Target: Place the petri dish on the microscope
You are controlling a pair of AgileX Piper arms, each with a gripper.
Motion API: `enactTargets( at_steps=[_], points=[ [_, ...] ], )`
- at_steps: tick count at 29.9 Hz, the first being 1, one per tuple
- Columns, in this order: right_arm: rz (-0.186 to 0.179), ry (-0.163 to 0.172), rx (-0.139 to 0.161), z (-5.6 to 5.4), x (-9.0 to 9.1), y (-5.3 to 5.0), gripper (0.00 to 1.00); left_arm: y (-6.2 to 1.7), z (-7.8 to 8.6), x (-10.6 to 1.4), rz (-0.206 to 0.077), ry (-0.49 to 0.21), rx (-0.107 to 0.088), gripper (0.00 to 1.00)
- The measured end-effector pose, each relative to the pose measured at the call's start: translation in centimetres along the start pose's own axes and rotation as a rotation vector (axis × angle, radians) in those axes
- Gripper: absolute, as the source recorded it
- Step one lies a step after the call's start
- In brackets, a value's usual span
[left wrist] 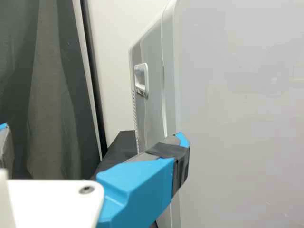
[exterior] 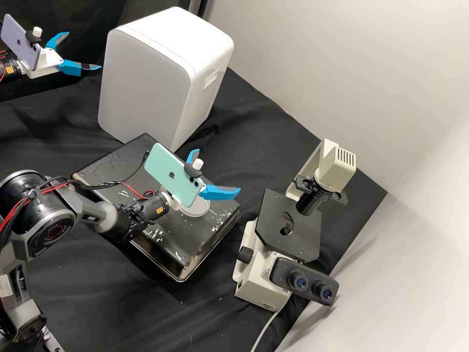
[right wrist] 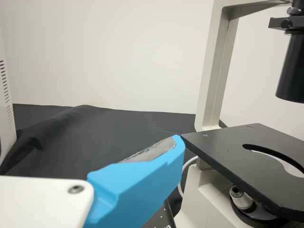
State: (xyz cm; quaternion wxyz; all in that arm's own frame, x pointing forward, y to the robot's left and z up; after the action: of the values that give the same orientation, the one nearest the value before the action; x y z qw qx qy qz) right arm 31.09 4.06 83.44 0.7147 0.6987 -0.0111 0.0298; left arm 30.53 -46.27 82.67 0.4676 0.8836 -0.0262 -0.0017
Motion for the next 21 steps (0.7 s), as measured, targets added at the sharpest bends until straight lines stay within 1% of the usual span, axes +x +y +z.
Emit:
enactTargets(
  at_steps=[10,12,14,16,18,19,20,21],
  points=[
    [0.000,0.000,0.000,0.0,0.0,0.0,1.00,0.00,0.0,0.0,0.000,0.000,0.000,1.00],
    [0.000,0.000,0.000,0.0,0.0,0.0,1.00,-0.13,0.1,-0.1,-0.005,-0.003,0.000,1.00],
    [0.000,0.000,0.000,0.0,0.0,0.0,1.00,-0.32,0.3,-0.4,-0.012,-0.011,-0.013,1.00],
    [0.000,0.000,0.000,0.0,0.0,0.0,1.00,-0.60,1.0,-1.1,-0.022,-0.032,-0.033,1.00],
    [0.000,0.000,0.000,0.0,0.0,0.0,1.00,-0.93,1.6,-2.0,-0.037,-0.059,-0.059,1.00],
    [0.000,0.000,0.000,0.0,0.0,0.0,1.00,-1.01,1.9,-2.4,-0.042,-0.069,-0.069,1.00],
    [0.000,0.000,0.000,0.0,0.0,0.0,1.00,-1.11,2.2,-2.7,-0.048,-0.079,-0.076,1.00],
    [0.000,0.000,0.000,0.0,0.0,0.0,1.00,-1.16,2.6,-3.2,-0.047,-0.097,-0.077,1.00]
  ],
)
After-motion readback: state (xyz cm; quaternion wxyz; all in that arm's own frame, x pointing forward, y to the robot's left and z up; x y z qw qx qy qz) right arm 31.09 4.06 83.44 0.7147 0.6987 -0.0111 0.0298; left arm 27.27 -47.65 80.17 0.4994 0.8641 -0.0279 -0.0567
